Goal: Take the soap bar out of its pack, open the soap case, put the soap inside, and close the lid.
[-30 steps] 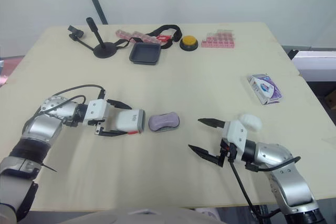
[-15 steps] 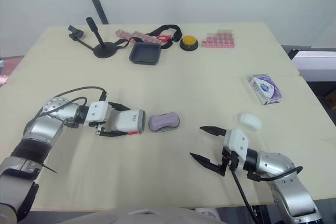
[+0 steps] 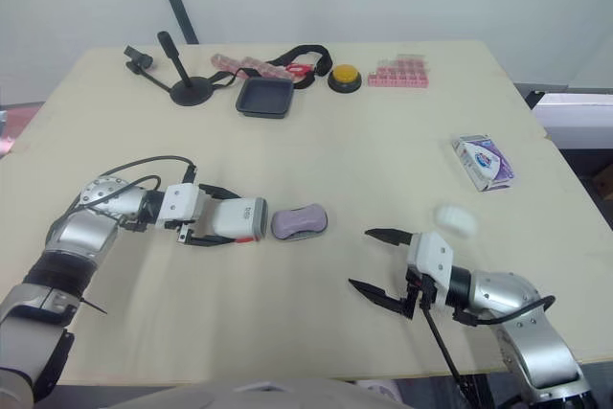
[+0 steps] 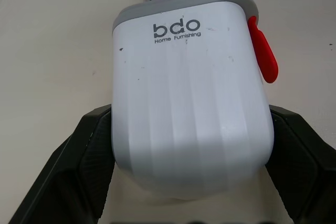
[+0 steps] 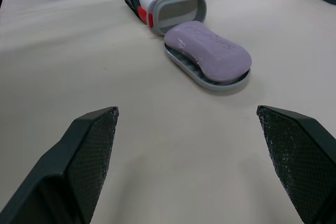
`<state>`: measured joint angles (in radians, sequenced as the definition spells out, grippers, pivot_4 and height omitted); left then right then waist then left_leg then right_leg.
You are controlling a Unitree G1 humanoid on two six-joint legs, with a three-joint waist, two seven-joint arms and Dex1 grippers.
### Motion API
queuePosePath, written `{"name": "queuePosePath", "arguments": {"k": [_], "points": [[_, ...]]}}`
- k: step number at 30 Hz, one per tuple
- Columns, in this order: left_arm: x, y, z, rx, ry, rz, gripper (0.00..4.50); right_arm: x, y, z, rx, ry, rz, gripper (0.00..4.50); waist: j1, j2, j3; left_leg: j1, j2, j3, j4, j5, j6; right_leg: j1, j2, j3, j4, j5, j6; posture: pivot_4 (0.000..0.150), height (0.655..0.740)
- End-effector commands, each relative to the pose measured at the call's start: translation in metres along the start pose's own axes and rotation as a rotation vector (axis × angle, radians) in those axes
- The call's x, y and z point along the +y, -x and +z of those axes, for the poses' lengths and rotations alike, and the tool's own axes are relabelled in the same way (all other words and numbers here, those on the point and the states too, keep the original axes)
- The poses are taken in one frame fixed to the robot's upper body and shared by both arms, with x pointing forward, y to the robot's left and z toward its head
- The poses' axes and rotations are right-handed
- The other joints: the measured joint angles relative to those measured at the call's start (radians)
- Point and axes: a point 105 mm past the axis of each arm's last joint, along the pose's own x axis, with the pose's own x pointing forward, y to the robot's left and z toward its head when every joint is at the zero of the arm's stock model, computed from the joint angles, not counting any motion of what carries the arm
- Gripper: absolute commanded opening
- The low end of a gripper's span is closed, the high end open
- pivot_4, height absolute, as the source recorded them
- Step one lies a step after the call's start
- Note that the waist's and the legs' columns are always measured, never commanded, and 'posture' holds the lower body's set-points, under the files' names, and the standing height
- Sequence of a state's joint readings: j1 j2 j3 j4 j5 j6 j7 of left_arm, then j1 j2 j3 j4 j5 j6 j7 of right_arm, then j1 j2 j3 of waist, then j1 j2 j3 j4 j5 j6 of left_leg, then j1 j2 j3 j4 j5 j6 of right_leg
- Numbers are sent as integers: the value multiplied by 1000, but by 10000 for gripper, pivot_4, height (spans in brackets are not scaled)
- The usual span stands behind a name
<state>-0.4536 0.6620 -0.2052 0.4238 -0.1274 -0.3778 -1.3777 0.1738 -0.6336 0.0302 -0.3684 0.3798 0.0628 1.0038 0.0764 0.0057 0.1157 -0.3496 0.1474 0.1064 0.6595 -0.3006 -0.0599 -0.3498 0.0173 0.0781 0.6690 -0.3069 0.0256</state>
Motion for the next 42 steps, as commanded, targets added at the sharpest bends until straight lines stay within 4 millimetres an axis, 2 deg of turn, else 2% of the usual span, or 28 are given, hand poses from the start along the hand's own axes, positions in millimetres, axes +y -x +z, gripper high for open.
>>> {"name": "queuePosePath", "arguments": {"k": [1,5,10,15,19,24,29,42], "points": [[4,10,4,-2,-21,24,34712,-7,-13,21,7,69,51,45000,-1,0,0,1,0,0,0,0,0,0,0,0,0,0,0,1500,7400],[5,10,5,4,-16,24,34712,-18,-45,28,125,191,150,45000,-3,0,1,6,0,-1,0,0,0,0,0,-1,2,0,0,1500,7400],[4,9,6,4,-14,15,34712,-25,-77,34,207,230,259,45000,-1,0,1,7,0,-1,0,1,0,-2,0,-1,7,0,0,1500,7400],[2,6,7,1,-12,9,34712,-27,-100,37,271,219,375,45000,0,0,1,7,0,0,1,1,0,-7,0,-1,15,0,0,1500,7400],[1,6,6,2,-10,5,34712,-34,-114,41,289,208,402,45000,-1,0,1,7,0,1,1,1,0,-8,0,-1,17,0,-1,1500,7400],[1,6,6,3,-8,7,34712,-36,-120,38,309,207,424,45000,3,0,1,7,0,2,1,1,0,-8,0,-1,17,0,-1,1500,7400],[-2,6,6,6,-11,5,34712,-34,-124,16,352,171,428,45000,1,0,1,7,0,4,1,1,-1,-10,1,1,18,0,-1,1500,7400],[-2,6,7,6,-17,-2,34712,-38,-131,5,356,137,399,45000,0,0,1,8,1,10,2,1,-1,-10,1,5,17,0,-2,1500,7400]]}}
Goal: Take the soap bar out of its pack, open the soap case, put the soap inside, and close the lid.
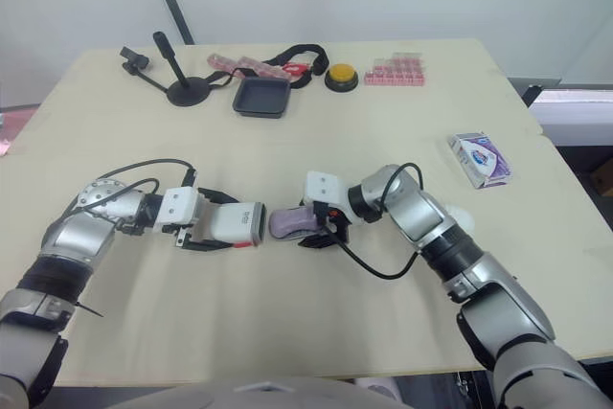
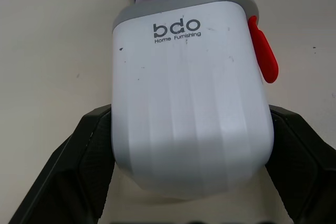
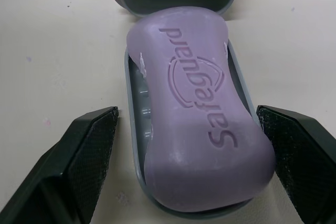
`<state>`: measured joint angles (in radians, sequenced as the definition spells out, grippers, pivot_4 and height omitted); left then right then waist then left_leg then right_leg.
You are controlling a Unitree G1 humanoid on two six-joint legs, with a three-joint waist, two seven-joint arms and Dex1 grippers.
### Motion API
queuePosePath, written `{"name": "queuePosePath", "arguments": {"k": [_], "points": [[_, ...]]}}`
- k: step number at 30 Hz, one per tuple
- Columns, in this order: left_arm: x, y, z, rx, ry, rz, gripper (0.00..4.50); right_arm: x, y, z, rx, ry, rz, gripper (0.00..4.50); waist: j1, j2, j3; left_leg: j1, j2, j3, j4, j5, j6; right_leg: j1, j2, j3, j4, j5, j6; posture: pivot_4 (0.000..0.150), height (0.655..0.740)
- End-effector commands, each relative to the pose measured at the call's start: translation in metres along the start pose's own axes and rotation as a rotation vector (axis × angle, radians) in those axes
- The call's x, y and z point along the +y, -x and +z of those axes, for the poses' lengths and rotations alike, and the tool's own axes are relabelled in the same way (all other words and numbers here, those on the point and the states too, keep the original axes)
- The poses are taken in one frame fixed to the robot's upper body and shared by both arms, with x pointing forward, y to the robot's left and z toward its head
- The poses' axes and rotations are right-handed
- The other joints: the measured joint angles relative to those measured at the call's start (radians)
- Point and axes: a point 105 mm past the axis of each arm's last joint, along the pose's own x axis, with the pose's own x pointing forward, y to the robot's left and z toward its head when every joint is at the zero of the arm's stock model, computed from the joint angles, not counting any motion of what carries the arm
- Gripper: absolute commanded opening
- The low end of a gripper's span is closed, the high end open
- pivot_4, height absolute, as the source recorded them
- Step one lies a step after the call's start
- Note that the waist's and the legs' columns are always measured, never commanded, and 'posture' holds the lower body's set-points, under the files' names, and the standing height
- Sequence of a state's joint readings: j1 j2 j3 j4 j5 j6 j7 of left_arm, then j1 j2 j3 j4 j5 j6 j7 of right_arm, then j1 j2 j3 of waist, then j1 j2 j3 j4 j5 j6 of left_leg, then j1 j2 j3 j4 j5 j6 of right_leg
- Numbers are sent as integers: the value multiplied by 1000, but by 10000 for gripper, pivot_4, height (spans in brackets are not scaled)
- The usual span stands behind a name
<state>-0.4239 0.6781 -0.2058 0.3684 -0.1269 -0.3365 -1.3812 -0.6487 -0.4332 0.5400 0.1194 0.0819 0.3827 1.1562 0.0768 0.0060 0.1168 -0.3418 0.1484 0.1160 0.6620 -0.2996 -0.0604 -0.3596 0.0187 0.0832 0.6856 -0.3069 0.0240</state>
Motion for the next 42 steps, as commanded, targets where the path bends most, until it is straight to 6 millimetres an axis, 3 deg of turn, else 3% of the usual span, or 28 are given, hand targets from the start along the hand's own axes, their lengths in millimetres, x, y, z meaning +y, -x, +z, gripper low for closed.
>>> {"name": "queuePosePath", "arguments": {"k": [1,7,8,16,23,33,38,42], "points": [[4,5,6,-7,-32,16,34712,-3,0,-1,3,-4,-19,45000,0,0,0,0,0,0,0,0,0,0,0,0,0,0,0,1500,7400],[2,5,5,-2,-32,13,34712,-2,0,-6,13,1,-25,27052,2,-1,0,0,0,1,0,0,0,0,0,0,0,0,0,1500,7400],[2,5,5,-2,-32,14,34712,-1,0,-6,15,4,-26,25873,1,0,0,1,0,1,0,0,0,0,0,0,0,0,0,1500,7400],[3,2,6,-4,-35,16,34712,0,7,-7,17,14,-37,25781,4,0,0,0,0,1,0,0,0,0,0,0,0,0,0,1500,7400],[7,-6,14,-27,-25,20,34712,7,50,-4,83,3,-80,25781,19,-1,0,-1,0,1,0,0,0,-1,-1,0,0,0,0,1500,7400],[17,-37,40,-80,-35,-14,34712,30,76,-10,130,-46,-115,25781,32,-3,2,-9,1,3,0,0,0,-3,1,3,-1,0,0,1500,7400],[13,-61,54,-115,-33,-35,34712,33,86,-13,140,-72,-152,25781,35,-3,2,-11,1,3,0,0,0,-4,1,4,-1,0,0,1500,7400],[10,-68,59,-124,-40,-45,34712,32,91,-16,149,-68,-186,25781,34,-4,3,-12,1,3,1,0,0,-4,1,4,-2,0,0,1500,7400]]}}
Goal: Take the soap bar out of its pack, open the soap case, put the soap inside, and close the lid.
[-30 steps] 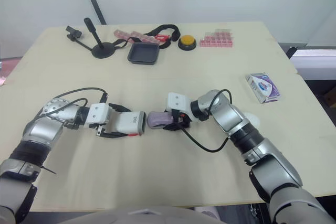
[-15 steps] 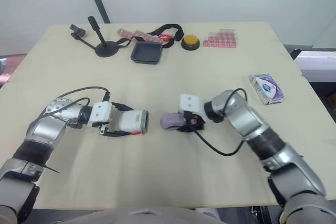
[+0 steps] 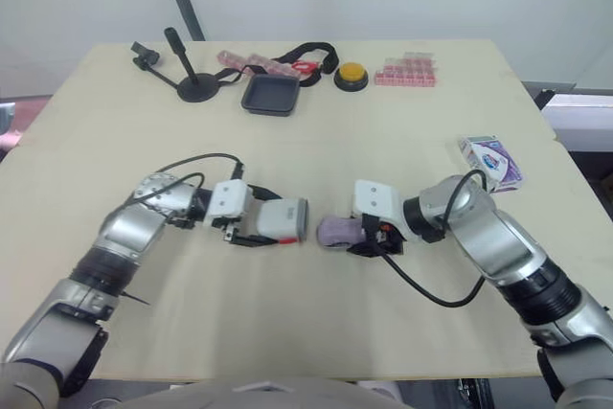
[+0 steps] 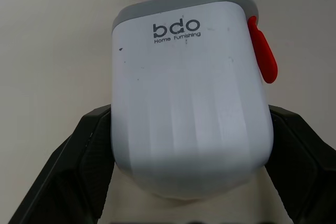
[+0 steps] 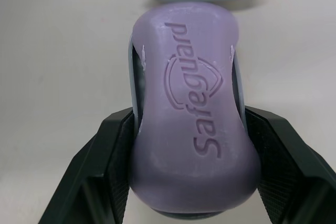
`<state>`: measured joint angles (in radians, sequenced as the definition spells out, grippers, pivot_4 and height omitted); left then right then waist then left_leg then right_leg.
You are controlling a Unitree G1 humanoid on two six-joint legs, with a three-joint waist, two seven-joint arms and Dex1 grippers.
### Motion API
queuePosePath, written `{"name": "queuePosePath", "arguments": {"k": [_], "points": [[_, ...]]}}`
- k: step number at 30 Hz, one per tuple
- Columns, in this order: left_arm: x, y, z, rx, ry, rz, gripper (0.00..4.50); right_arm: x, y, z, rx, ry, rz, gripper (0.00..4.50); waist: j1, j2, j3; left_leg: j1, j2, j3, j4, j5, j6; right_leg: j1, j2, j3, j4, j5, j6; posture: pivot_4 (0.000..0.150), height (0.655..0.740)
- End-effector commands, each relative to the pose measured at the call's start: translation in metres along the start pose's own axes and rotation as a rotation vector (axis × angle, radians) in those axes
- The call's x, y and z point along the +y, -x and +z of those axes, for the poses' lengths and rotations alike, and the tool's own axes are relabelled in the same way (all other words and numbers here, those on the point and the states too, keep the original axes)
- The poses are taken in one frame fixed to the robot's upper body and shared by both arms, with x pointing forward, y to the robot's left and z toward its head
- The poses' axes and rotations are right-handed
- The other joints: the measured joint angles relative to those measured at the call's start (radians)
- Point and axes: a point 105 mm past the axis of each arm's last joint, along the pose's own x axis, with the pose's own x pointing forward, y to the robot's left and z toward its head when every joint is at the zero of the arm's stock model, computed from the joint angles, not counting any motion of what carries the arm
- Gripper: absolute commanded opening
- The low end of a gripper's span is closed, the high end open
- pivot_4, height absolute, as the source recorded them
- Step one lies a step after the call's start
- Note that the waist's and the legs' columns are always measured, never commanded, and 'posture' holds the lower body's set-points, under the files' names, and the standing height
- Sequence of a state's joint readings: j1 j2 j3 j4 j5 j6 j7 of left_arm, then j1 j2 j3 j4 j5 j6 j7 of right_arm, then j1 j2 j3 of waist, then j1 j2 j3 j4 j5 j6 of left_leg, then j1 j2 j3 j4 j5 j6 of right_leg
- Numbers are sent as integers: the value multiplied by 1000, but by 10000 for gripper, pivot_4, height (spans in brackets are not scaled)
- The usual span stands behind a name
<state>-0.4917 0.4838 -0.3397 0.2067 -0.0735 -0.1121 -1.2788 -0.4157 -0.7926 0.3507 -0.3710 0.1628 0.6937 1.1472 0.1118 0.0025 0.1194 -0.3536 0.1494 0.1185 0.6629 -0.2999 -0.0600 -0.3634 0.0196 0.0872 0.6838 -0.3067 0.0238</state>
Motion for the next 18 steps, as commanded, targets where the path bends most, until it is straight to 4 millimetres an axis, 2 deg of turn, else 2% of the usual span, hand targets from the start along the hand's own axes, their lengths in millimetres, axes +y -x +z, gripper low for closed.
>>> {"name": "queuePosePath", "arguments": {"k": [1,18], "points": [[4,0,8,-1,-34,14,34712,-4,11,6,-17,46,-51,25781,-1,0,0,0,0,0,0,0,0,0,1,0,0,0,0,1500,7400],[8,-9,21,-55,-8,24,34712,-12,3,19,2,164,-89,25781,1,0,0,0,0,0,1,0,0,0,1,2,1,0,0,1500,7400]]}}
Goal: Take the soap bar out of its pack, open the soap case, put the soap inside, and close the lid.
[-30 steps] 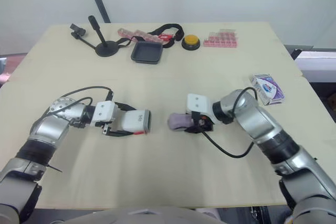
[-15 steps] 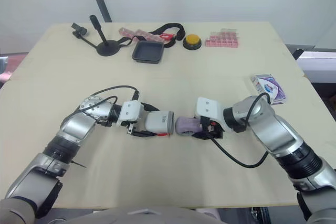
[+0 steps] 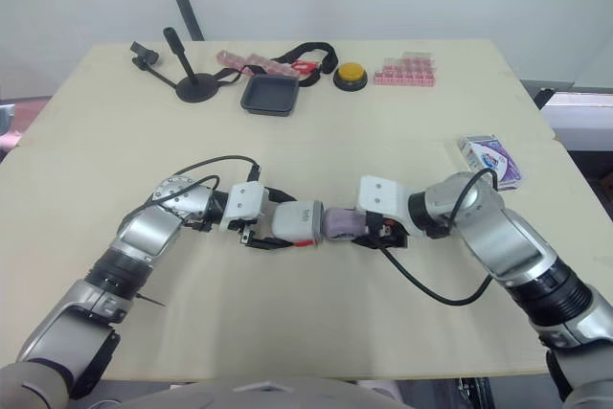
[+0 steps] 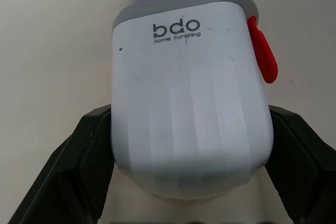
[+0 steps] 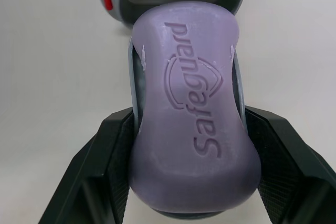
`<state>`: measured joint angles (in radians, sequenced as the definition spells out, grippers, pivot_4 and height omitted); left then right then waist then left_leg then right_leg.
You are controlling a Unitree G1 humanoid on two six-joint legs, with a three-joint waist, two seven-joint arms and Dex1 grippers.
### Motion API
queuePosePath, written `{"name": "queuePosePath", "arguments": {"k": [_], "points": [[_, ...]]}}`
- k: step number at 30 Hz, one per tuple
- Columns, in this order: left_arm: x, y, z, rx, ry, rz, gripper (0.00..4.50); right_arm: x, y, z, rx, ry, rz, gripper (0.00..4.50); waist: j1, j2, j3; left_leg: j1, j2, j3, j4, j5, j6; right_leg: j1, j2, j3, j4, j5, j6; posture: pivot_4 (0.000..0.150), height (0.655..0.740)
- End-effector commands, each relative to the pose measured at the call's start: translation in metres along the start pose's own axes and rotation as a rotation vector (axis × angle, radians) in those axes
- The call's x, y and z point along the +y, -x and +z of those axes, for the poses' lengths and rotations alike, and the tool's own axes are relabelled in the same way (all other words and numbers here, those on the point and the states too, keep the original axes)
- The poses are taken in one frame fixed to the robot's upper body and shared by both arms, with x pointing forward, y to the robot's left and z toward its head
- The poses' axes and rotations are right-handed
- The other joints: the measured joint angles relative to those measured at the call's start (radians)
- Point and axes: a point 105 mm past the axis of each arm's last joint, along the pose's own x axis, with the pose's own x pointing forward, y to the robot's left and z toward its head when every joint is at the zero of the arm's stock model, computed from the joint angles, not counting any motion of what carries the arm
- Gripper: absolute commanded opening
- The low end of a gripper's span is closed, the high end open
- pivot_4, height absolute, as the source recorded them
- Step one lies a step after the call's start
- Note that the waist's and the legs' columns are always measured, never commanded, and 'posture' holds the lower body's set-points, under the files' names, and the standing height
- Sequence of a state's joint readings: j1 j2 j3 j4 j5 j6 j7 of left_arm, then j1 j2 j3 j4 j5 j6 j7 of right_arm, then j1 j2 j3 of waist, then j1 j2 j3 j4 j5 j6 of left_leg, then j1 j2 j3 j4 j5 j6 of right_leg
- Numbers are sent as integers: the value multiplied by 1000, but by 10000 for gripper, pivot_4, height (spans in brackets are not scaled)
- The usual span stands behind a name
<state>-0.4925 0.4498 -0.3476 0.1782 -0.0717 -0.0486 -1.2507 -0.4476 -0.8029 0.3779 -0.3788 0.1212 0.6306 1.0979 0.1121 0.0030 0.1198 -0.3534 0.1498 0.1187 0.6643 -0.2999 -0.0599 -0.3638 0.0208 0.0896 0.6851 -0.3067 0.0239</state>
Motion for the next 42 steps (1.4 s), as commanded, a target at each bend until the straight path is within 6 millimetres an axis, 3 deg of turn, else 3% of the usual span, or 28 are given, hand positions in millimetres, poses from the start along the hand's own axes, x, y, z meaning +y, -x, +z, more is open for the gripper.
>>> {"name": "queuePosePath", "arguments": {"k": [1,16,19,27,42], "points": [[6,-1,16,-40,-38,12,34712,-4,2,11,-6,65,-21,25781,1,0,0,0,0,0,0,0,0,0,0,0,0,0,0,1500,7400],[7,-13,26,-86,-25,27,34712,-10,-9,31,-1,162,-18,25781,0,0,0,2,0,0,3,0,0,-3,1,1,3,0,0,1500,7400],[7,-15,28,-99,-24,35,34712,-8,-11,34,-15,165,-12,25781,1,0,0,-4,0,0,4,0,0,-3,1,2,2,0,0,1500,7400],[8,-12,27,-108,-19,49,34712,-1,-11,22,8,145,22,25781,1,0,0,-1,0,0,4,0,0,-5,2,3,3,0,0,1500,7400],[9,-7,21,-80,-28,57,34712,10,-13,16,-55,66,82,25781,5,0,0,-2,1,0,6,0,0,-8,2,4,5,0,0,1500,7400]]}}
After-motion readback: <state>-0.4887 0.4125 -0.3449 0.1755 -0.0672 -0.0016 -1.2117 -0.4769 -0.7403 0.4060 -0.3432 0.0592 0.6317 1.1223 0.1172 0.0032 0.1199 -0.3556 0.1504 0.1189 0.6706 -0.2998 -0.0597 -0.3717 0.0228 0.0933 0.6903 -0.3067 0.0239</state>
